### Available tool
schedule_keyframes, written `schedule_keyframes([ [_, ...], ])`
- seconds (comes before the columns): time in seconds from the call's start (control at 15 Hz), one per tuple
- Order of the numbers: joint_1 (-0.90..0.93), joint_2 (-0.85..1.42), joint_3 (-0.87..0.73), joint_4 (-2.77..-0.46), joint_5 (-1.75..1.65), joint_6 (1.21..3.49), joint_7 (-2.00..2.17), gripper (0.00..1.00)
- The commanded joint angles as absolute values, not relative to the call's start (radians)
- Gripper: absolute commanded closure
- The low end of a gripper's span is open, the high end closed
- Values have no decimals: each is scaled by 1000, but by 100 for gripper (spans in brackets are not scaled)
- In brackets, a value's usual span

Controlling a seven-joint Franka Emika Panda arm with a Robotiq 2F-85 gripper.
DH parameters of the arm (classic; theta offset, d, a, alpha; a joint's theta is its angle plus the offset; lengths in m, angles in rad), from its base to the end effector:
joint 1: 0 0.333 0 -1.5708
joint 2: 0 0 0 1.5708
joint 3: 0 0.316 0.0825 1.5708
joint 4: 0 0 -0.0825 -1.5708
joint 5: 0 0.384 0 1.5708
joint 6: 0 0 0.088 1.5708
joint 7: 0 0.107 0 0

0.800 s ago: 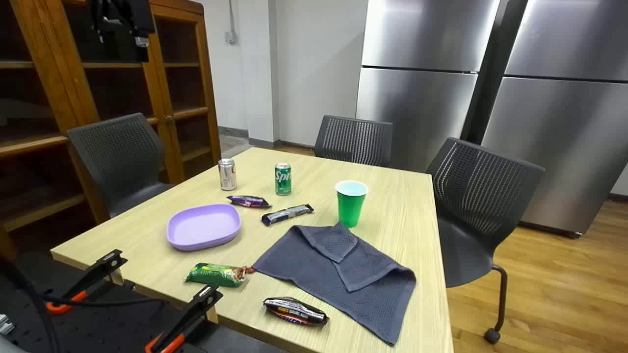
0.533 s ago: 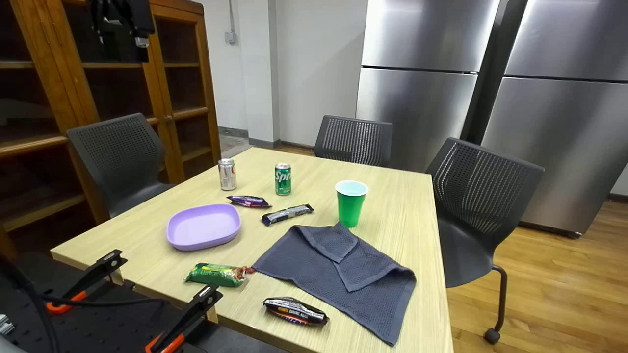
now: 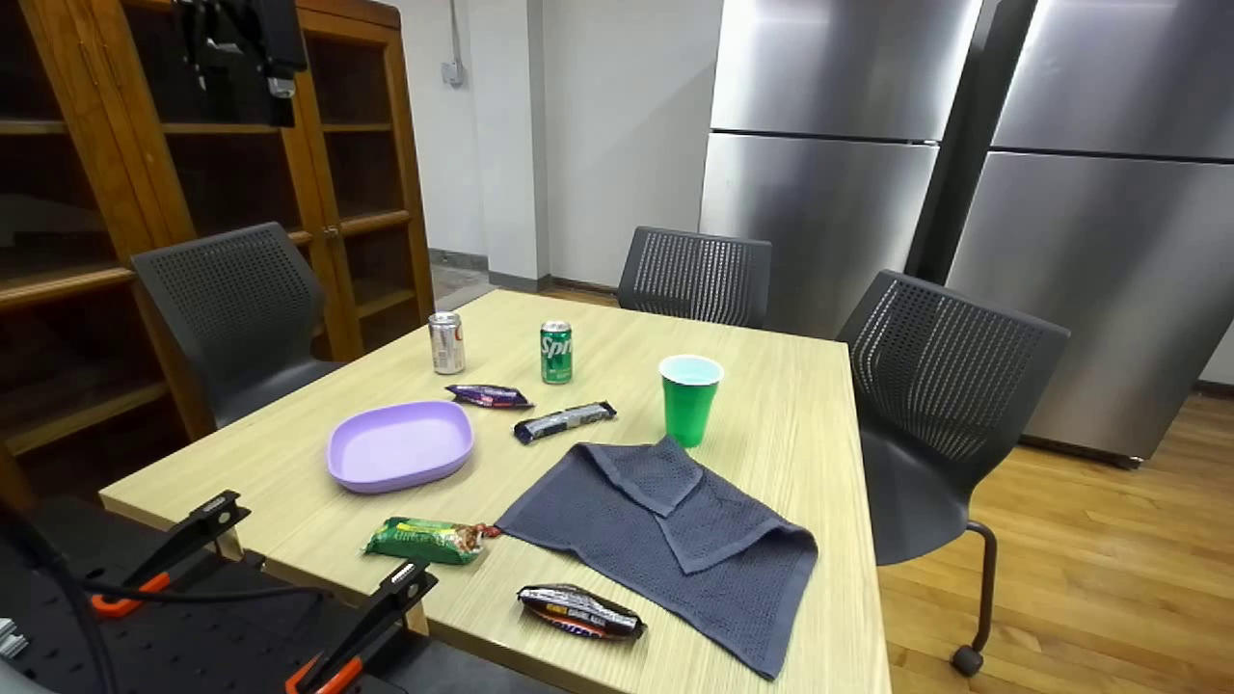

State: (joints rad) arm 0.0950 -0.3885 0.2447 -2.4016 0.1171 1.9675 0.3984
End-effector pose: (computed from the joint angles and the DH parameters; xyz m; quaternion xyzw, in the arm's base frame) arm 0.3959 0.1516 0.4508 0.9976 -0.0635 -0.0277 0.0025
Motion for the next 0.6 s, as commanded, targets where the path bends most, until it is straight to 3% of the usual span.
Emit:
schedule_keyframes([
  [0.0, 87, -375, 224, -2416, 124, 1983, 440, 0],
  [0.53, 26, -336, 189, -2490, 110, 2084, 616, 0],
])
